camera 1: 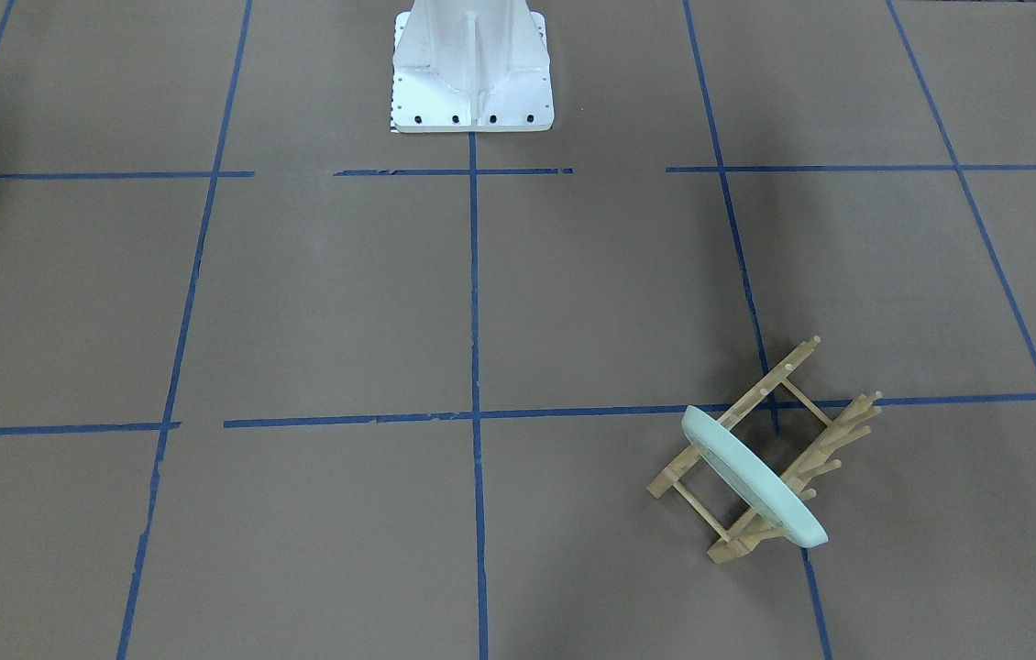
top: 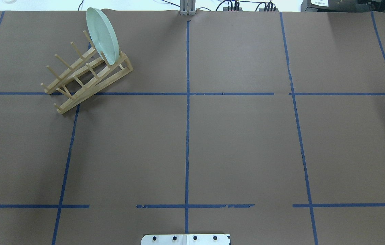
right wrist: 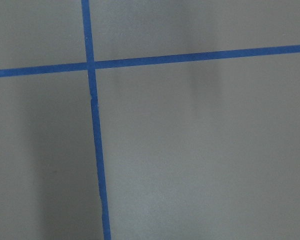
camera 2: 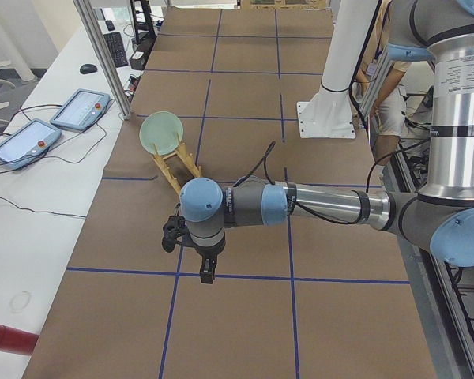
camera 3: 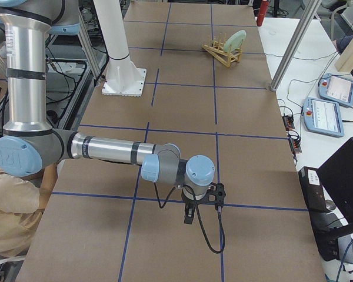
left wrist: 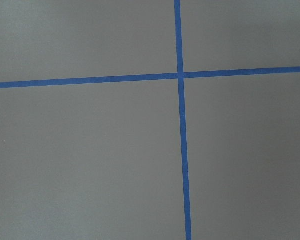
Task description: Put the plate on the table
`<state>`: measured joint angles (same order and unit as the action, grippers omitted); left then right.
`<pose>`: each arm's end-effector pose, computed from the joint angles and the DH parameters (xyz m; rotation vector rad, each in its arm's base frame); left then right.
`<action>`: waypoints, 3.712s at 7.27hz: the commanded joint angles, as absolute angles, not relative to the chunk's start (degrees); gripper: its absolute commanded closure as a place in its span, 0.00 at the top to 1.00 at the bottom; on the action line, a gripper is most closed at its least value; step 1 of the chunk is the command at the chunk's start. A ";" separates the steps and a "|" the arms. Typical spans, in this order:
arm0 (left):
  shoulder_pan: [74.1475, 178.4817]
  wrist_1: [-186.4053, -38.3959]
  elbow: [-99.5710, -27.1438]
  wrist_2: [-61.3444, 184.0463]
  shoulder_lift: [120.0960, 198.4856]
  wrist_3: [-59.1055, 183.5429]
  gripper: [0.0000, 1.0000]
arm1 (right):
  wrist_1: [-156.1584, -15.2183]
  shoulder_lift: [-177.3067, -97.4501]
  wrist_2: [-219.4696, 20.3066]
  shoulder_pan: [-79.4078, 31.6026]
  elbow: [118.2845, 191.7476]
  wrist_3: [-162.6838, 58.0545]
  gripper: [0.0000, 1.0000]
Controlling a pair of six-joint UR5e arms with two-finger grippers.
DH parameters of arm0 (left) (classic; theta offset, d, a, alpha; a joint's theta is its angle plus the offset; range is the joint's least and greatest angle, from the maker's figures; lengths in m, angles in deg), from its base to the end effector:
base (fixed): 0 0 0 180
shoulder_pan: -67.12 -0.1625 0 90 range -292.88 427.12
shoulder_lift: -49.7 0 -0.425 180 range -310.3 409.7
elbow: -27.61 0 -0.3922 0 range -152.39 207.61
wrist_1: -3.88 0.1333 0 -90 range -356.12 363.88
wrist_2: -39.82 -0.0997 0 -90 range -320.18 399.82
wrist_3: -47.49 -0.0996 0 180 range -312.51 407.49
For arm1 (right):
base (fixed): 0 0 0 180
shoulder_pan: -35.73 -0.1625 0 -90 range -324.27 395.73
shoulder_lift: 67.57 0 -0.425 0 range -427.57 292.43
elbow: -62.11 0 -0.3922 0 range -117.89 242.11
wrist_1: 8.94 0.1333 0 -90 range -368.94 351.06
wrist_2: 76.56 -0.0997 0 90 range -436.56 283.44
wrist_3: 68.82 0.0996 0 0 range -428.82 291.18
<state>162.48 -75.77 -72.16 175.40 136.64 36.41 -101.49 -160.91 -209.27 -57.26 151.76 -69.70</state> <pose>-0.1050 -0.4541 0.6170 0.0542 0.7958 0.0692 0.0895 -0.4537 0.6956 -0.0786 -0.7479 0.0757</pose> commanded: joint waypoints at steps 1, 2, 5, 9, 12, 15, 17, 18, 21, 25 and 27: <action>162.57 -76.89 -72.93 175.52 136.10 36.15 1.00 | -101.49 -160.91 -209.27 -57.26 151.76 -69.69 1.00; 162.48 -76.72 -72.76 175.43 136.18 36.15 1.00 | -101.49 -160.91 -209.27 -57.26 151.76 -69.69 1.00; 162.48 -77.41 -71.89 175.43 136.18 36.06 1.00 | -101.49 -160.91 -209.27 -57.26 151.76 -69.69 1.00; 162.66 -80.14 -71.71 175.61 135.57 36.41 1.00 | -101.49 -160.91 -209.27 -57.26 151.76 -69.69 1.00; 162.13 -89.59 -71.09 184.57 136.27 45.91 1.00 | -101.49 -160.91 -209.27 -57.26 151.76 -69.69 1.00; 156.28 -114.51 -70.83 189.32 136.62 78.42 1.00 | -101.49 -160.91 -209.27 -57.26 151.76 -69.69 1.00; 149.76 -125.72 -68.56 189.14 142.90 95.73 1.00 | -101.49 -160.91 -209.27 -57.26 151.76 -69.69 1.00; 146.43 -126.37 -68.54 186.53 147.12 103.92 1.00 | -101.49 -160.91 -209.27 -57.26 151.76 -69.69 1.00; 136.67 -130.58 -67.23 175.47 159.01 129.09 1.00 | -101.49 -160.91 -209.27 -57.26 151.76 -69.69 1.00; 128.55 -132.78 -57.48 158.66 170.72 145.97 0.96 | -101.49 -160.91 -209.27 -57.26 151.76 -69.69 1.00; 125.59 -137.87 -50.72 149.55 175.45 156.52 0.96 | -101.49 -160.91 -209.27 -57.26 151.76 -69.69 1.00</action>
